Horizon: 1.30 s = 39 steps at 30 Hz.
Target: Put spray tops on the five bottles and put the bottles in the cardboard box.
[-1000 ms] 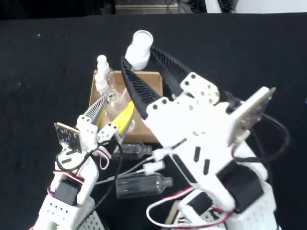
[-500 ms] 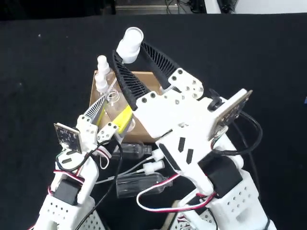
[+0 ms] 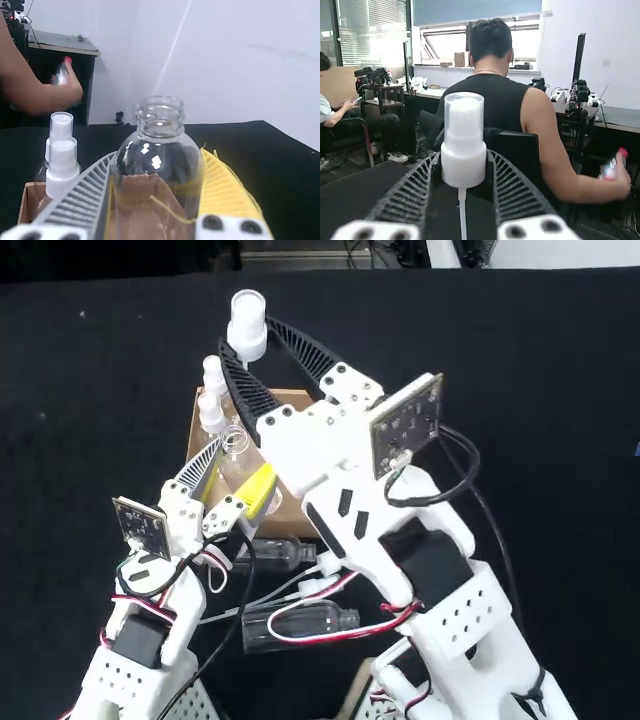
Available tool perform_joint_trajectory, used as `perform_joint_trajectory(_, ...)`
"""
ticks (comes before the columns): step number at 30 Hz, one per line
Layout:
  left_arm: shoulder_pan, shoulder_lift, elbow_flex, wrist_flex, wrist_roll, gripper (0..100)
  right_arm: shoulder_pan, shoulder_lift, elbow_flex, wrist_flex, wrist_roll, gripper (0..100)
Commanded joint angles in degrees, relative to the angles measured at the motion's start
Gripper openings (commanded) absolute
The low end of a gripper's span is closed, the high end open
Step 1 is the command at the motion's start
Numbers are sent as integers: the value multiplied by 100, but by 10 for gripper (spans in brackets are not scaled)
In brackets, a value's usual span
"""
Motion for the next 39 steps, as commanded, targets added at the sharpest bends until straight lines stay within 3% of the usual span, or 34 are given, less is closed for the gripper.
perform_joint_trajectory(1,66,-105,92,-114,9,30,149,22,-462,281,62,11)
perform_joint_trajectory(9,66,-105,92,-114,9,30,149,-119,-971,905,18,11)
perform_joint_trajectory(23,66,-105,92,-114,9,30,149,-505,-892,853,18,11)
perform_joint_trajectory(30,66,-97,92,-97,9,30,-193,-488,-576,598,62,11)
perform_joint_trajectory(39,75,-105,92,299,18,30,-185,-409,-462,615,264,11)
